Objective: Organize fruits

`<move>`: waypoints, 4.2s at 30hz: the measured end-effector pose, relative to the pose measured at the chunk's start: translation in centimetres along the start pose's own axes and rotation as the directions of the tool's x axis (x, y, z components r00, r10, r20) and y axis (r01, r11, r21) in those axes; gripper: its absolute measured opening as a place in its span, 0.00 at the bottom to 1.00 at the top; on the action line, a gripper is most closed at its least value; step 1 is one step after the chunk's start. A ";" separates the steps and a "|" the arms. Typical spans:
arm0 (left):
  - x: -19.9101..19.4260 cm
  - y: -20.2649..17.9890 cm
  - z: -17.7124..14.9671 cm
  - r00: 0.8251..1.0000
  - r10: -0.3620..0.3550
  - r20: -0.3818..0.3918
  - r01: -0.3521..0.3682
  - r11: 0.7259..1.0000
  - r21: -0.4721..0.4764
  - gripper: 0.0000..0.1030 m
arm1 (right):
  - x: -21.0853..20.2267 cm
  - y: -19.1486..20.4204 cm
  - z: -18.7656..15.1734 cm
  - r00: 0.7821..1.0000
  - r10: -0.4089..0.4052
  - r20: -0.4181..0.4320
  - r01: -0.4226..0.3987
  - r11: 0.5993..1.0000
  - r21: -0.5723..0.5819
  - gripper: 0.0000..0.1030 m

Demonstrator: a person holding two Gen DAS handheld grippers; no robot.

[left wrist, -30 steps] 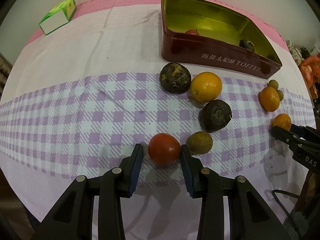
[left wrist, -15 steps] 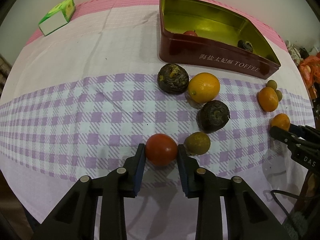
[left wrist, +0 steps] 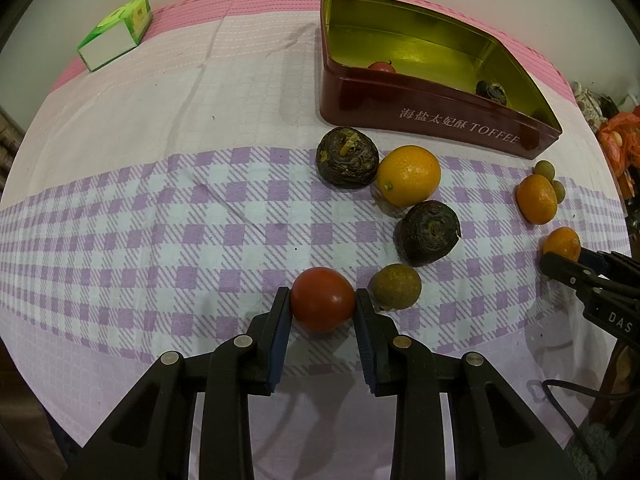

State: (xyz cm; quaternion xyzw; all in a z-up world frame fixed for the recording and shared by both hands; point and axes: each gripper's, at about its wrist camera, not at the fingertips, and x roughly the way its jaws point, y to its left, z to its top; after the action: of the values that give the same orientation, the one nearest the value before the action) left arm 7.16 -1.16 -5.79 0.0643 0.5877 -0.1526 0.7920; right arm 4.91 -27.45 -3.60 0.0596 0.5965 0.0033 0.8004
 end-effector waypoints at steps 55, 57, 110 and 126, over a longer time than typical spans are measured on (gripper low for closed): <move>-4.1 -1.8 5.7 0.984 -0.032 0.175 0.031 0.999 0.009 0.31 | -5.7 -0.2 3.8 0.992 -0.019 0.122 0.026 0.998 -0.055 0.38; -4.2 -2.1 6.2 0.983 -0.037 0.182 0.036 0.999 0.014 0.31 | -5.9 -0.1 4.4 0.992 -0.016 0.128 0.024 0.998 -0.062 0.38; 1.8 -4.2 14.0 0.988 0.041 0.152 -0.043 0.999 0.008 0.31 | 1.6 0.3 12.8 0.997 -0.031 0.072 0.037 0.996 -0.083 0.38; 2.0 -4.9 14.2 0.989 0.044 0.139 -0.047 0.999 0.023 0.32 | 1.6 -0.1 12.8 0.998 -0.022 0.066 0.026 0.997 -0.067 0.39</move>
State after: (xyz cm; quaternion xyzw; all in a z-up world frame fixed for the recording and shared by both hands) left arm 19.10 -10.13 -3.08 0.0773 0.5276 -0.1463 0.8332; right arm 17.64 -28.62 -1.57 0.0253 0.5703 0.0119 0.8210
